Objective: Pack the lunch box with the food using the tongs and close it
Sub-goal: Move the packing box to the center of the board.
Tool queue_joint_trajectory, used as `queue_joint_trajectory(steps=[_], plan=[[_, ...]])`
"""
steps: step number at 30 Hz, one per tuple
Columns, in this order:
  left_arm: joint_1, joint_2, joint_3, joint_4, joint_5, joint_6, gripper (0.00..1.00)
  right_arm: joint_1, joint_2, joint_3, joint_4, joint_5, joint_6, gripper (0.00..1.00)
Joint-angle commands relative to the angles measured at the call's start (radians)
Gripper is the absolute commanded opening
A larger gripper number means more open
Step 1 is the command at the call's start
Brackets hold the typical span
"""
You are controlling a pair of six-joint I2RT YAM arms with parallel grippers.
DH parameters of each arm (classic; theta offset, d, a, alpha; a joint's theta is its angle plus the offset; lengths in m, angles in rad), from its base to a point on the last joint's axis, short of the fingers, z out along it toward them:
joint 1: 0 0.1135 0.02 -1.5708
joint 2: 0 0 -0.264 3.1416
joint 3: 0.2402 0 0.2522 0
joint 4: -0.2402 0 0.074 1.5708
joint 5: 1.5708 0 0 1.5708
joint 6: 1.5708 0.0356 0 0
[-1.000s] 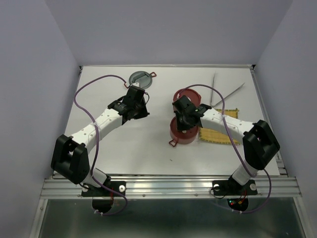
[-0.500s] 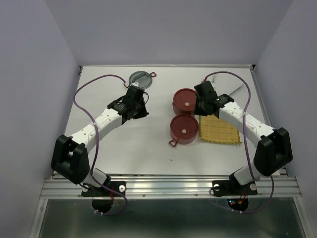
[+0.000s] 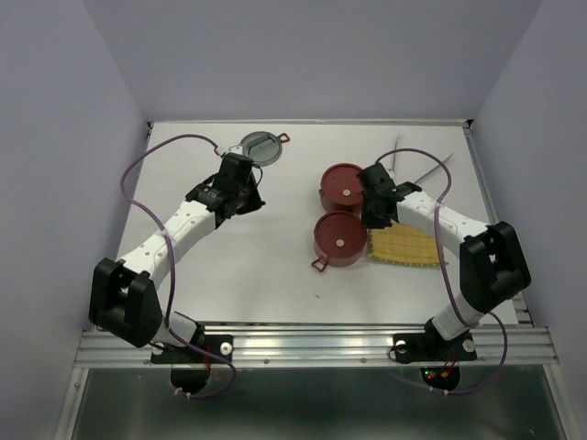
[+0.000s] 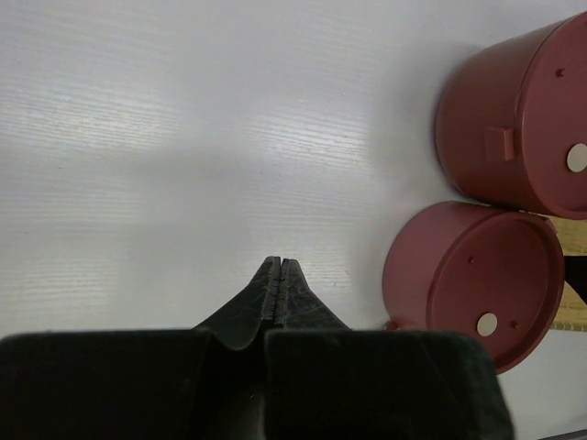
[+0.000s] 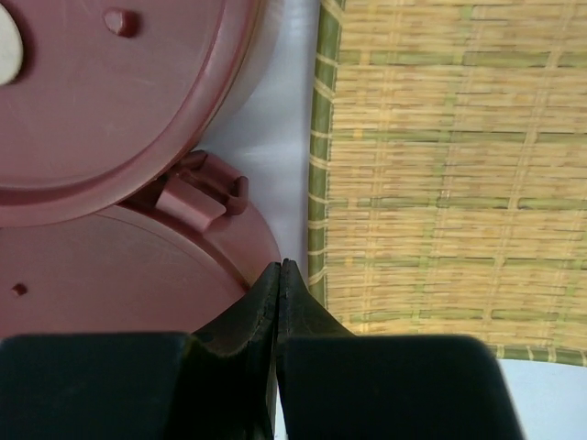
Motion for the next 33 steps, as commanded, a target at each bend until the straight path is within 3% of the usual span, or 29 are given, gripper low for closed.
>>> queue_joint_trajectory(steps=[1,6,8,14,22,28,33], plan=[[0.016,-0.033,0.011,0.002,0.004,0.03,0.0,0.045,0.003,-0.013,0.069,-0.082,-0.015,0.01],[0.021,0.01,0.033,0.033,0.03,0.027,0.0,0.132,0.036,0.041,0.072,-0.095,-0.012,0.01],[0.022,0.041,0.053,0.039,0.038,0.029,0.0,0.132,0.03,0.05,0.063,-0.013,0.001,0.01],[0.038,0.111,0.12,0.036,0.058,0.045,0.0,-0.065,-0.002,0.098,0.055,-0.013,-0.007,0.01],[0.076,0.164,0.166,0.041,0.113,0.064,0.0,-0.243,0.178,0.286,0.055,-0.055,-0.029,0.01],[0.079,0.237,0.229,0.012,0.132,0.085,0.0,-0.268,0.361,0.513,0.022,-0.089,-0.058,0.01],[0.084,0.268,0.263,0.004,0.138,0.101,0.0,-0.222,0.426,0.563,0.017,-0.155,-0.052,0.01]])
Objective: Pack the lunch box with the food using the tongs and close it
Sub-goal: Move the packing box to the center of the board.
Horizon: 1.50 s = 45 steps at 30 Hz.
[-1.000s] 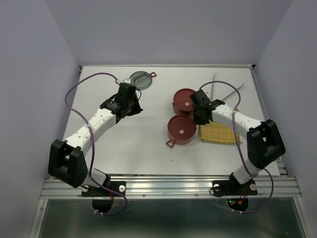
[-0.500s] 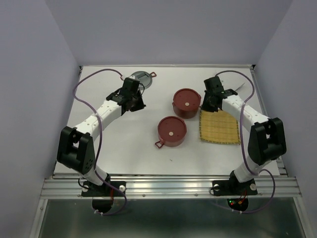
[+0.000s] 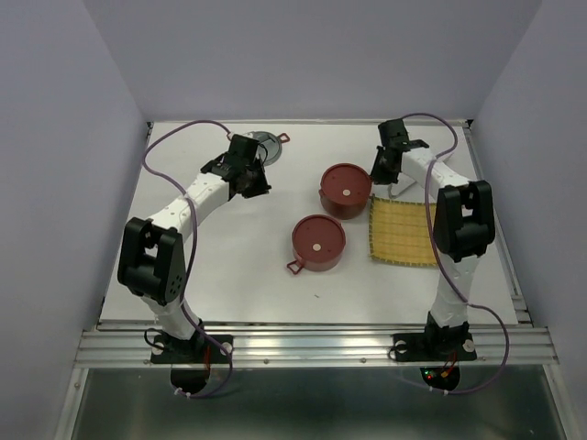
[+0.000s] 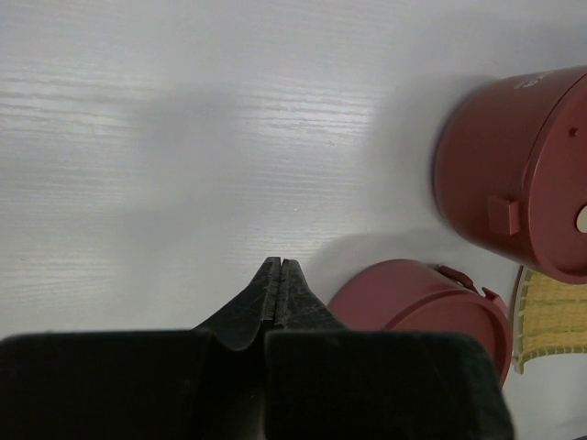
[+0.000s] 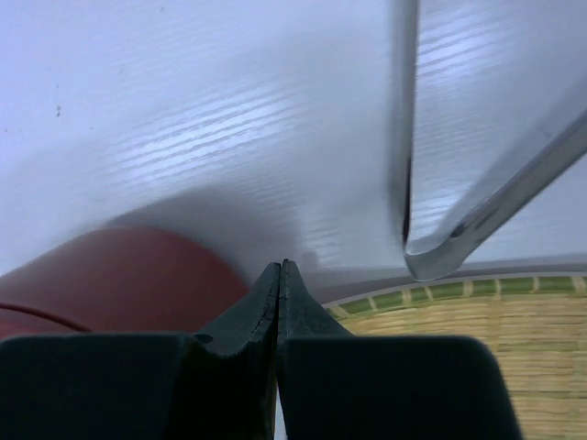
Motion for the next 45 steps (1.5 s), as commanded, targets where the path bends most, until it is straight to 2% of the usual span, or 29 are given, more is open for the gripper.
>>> queue_joint_trajectory(steps=[1,15,19,26,32,36,39,41,45], plan=[[0.008,0.001,0.057,-0.007,0.02,0.033,0.0,0.059,0.007,0.068,-0.011,-0.048,-0.009,0.01],[0.048,0.0,0.037,-0.001,0.02,0.044,0.0,0.237,-0.032,0.033,0.017,-0.108,0.051,0.01],[0.057,-0.034,0.008,-0.004,0.018,0.045,0.0,0.237,-0.126,-0.014,0.014,-0.011,0.045,0.01],[0.055,-0.155,-0.122,0.019,0.02,0.027,0.0,0.227,-0.324,-0.154,-0.006,0.015,0.003,0.04],[0.048,-0.236,-0.216,0.044,0.055,-0.017,0.0,0.227,-0.419,-0.291,0.003,-0.059,0.005,0.21],[-0.027,-0.282,-0.274,0.062,0.066,-0.062,0.0,0.246,-0.479,-0.357,0.007,-0.099,-0.005,0.34],[-0.104,-0.285,-0.288,0.059,0.042,-0.112,0.06,0.283,-0.5,-0.387,0.001,-0.117,-0.021,0.41],[-0.164,-0.285,-0.303,0.056,0.031,-0.142,0.14,0.292,-0.505,-0.406,0.0,-0.131,-0.044,0.47],[-0.189,-0.327,-0.366,0.081,0.037,-0.227,0.23,0.313,-0.49,-0.407,0.0,-0.184,-0.087,0.48]])
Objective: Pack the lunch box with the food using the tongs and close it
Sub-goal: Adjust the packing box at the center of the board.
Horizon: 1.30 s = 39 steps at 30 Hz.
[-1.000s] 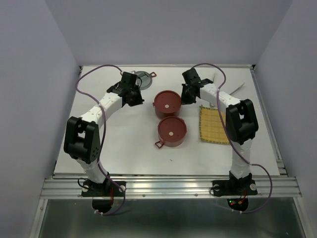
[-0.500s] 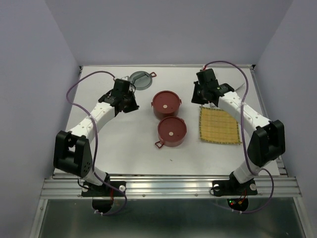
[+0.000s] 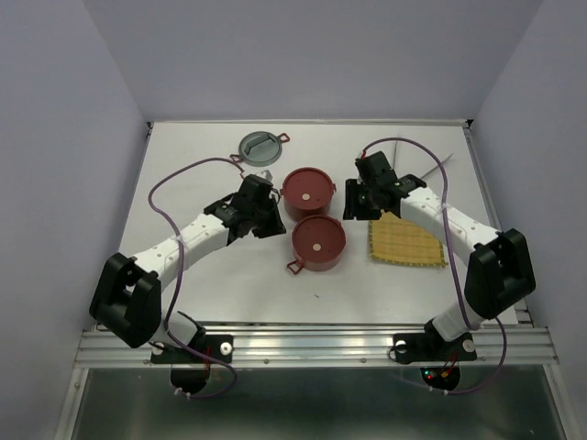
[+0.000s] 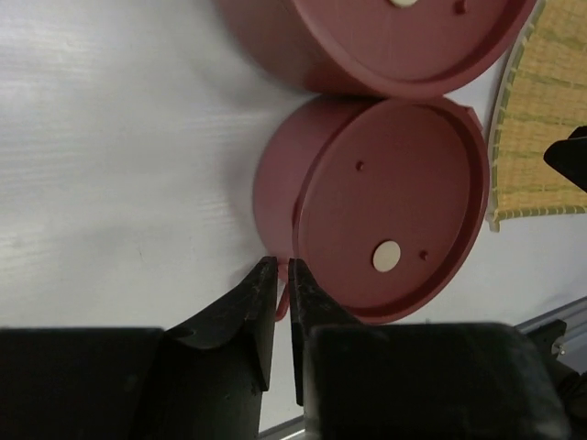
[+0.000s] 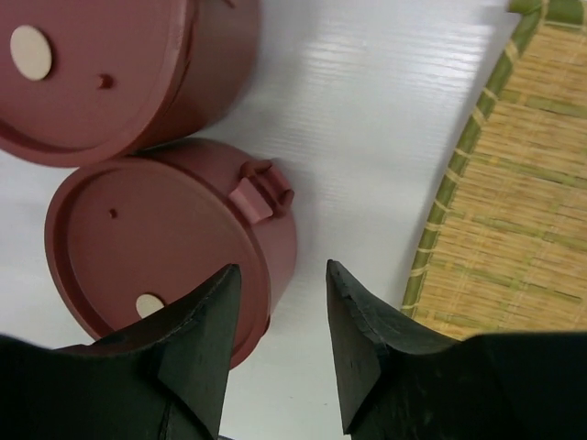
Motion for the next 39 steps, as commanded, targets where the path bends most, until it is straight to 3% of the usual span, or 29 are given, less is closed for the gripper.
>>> queue_joint_trajectory(steps=[1,7,18,19,21,22,25,27,39], plan=[[-0.012,-0.079,-0.06,0.033,0.003,-0.099,0.26,0.024,-0.011,0.006,0.023,-0.078,-0.07,0.49],[-0.025,-0.09,-0.087,0.025,0.017,-0.109,0.31,0.033,0.055,0.035,0.062,-0.156,-0.135,0.46],[-0.023,-0.096,-0.1,0.014,0.011,-0.122,0.29,0.043,0.15,0.096,0.056,-0.227,-0.216,0.43],[-0.025,-0.094,-0.1,0.016,0.011,-0.122,0.28,0.043,0.158,0.098,0.055,-0.224,-0.216,0.42],[-0.023,-0.093,-0.099,0.014,0.011,-0.119,0.27,0.043,0.161,0.096,0.058,-0.213,-0.199,0.28],[-0.025,-0.091,-0.097,0.013,0.011,-0.116,0.26,0.043,0.161,0.089,0.059,-0.189,-0.189,0.16],[-0.025,-0.094,-0.097,0.004,0.006,-0.111,0.25,0.043,0.138,0.058,0.073,-0.161,-0.133,0.04],[-0.023,-0.097,-0.094,-0.007,-0.005,-0.1,0.24,0.043,0.114,0.034,0.092,-0.159,-0.089,0.01],[-0.022,-0.091,-0.062,-0.052,-0.068,-0.065,0.29,0.063,-0.04,-0.102,0.118,-0.104,0.155,0.01]])
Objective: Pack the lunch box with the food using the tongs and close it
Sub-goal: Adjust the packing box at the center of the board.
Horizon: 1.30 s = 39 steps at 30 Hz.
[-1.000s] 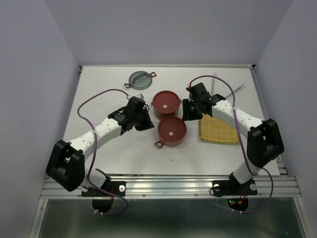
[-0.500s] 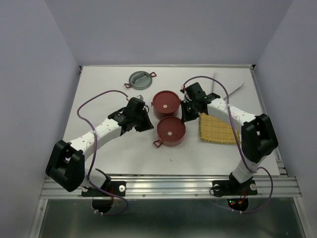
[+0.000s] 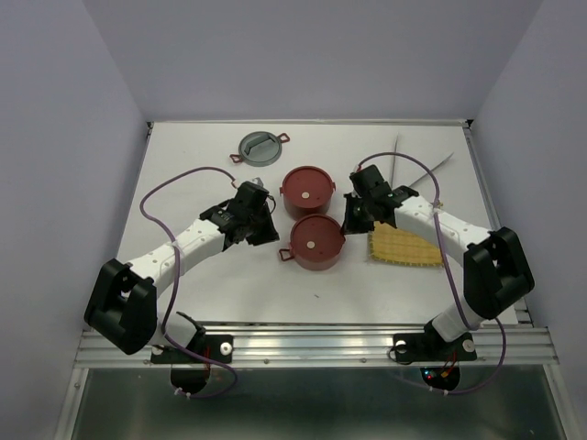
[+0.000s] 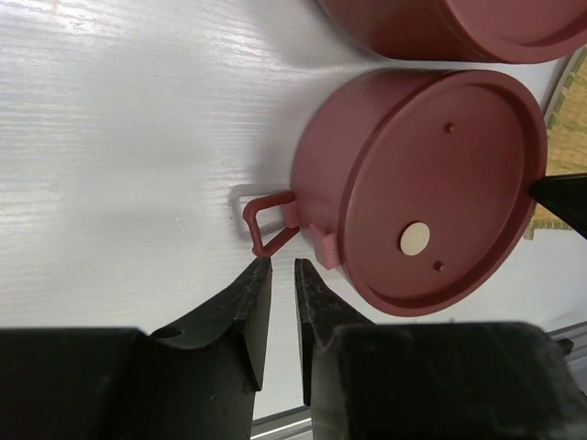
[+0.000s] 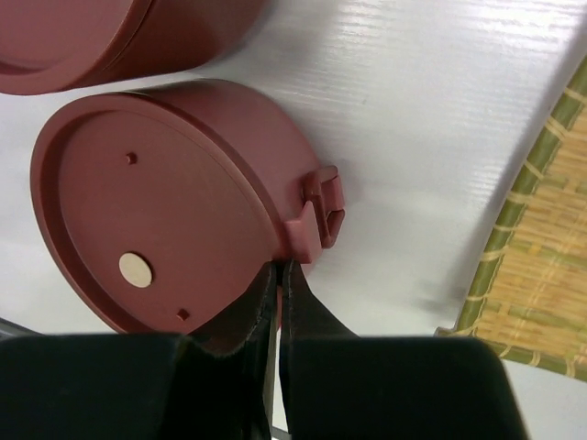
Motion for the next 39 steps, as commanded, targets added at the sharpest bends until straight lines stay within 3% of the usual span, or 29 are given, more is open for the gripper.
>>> queue_joint_trajectory(steps=[1,4,7,9,10,11,22,27,31,34,35,38,39], plan=[[-0.005,-0.026,0.031,-0.003,-0.022,0.032,0.29,0.024,-0.076,-0.008,0.039,0.051,0.087,0.01],[0.01,-0.008,0.048,-0.001,-0.044,0.043,0.29,0.024,-0.085,-0.008,0.038,0.08,0.091,0.01],[0.079,0.021,0.111,0.026,-0.077,0.071,0.25,0.024,-0.09,-0.004,0.035,0.097,0.098,0.28],[0.131,0.05,0.148,0.054,-0.073,0.104,0.19,0.024,-0.096,0.0,0.035,0.1,0.102,0.35],[0.182,0.1,0.204,0.072,-0.064,0.115,0.08,0.024,-0.099,0.0,0.036,0.1,0.107,0.45],[0.204,0.171,0.244,0.069,-0.064,0.141,0.01,0.024,-0.102,0.003,0.036,0.1,0.108,0.47],[0.241,0.727,0.924,-0.056,0.03,0.252,0.0,0.024,-0.156,-0.005,0.012,0.178,0.124,0.48],[0.241,0.866,1.038,-0.035,0.113,0.276,0.0,0.024,-0.206,-0.031,-0.047,0.21,0.127,0.54],[0.228,0.908,1.056,-0.027,0.186,0.31,0.0,0.024,-0.236,-0.049,-0.056,0.239,0.139,0.5],[0.205,0.879,0.971,0.011,0.212,0.319,0.0,0.024,-0.211,-0.014,-0.056,0.262,0.131,0.35],[0.199,0.867,0.946,0.022,0.212,0.321,0.0,0.024,-0.196,0.007,-0.056,0.267,0.127,0.25],[0.187,0.822,0.86,0.055,0.211,0.313,0.0,0.024,-0.113,0.124,-0.056,0.307,0.098,0.03],[0.187,0.801,0.837,0.065,0.209,0.31,0.0,0.024,-0.086,0.192,-0.056,0.317,0.078,0.01]])
